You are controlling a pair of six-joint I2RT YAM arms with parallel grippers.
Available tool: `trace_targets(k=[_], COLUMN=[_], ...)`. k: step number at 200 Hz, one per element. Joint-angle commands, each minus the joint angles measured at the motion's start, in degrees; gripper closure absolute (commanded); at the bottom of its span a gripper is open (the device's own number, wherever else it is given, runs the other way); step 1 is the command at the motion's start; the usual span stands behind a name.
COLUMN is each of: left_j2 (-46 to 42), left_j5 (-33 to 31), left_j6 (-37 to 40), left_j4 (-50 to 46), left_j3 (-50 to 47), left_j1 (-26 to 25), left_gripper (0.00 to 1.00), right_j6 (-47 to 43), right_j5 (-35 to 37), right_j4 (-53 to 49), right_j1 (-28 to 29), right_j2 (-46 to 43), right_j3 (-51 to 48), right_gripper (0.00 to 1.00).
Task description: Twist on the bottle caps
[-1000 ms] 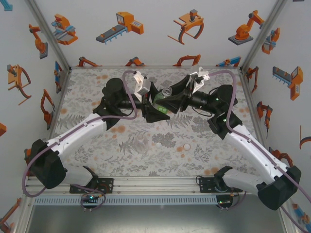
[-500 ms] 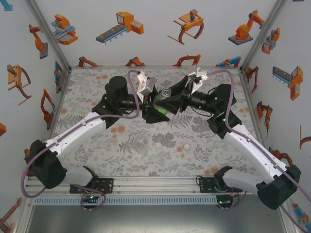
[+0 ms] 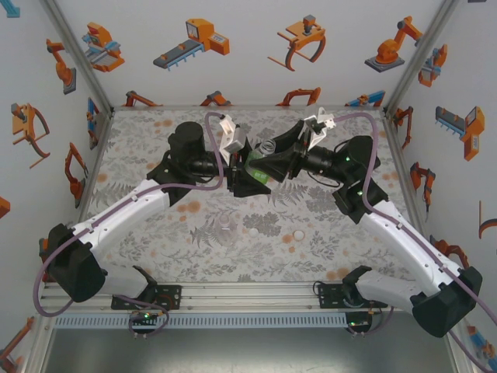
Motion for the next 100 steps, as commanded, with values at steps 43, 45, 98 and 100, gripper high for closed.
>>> trace_targets(k=[43,45,98,100], left_j2=[-1.7,-1.8,-3.2,-3.1], left_j5=[-1.1,-1.3,-2.6,-2.6], left_j6=[3.4,3.4,3.7,3.7], left_j4=[-5.3,-5.6,-16.6,-17.2], left_j3=[0.5,0.5,3.3,3.5], left_j1=[1.0,1.1,7.5,7.8], left_gripper=[0.69,0.7,0.93,0.93], right_j6=[-1.5,-1.8,-8.6,-8.7], right_j5=[4.2,4.4,11.4,11.8], right_j4=[-2.7,-3.3,-19.5,-20.2], right_j1=[0.3,0.3,0.3,0.3], right_j2=[-3.5,-3.6,-6.5,-6.6], right_j3=[0.1,0.1,2.3,2.4], right_gripper=[0.34,0.33,0.28,0.28])
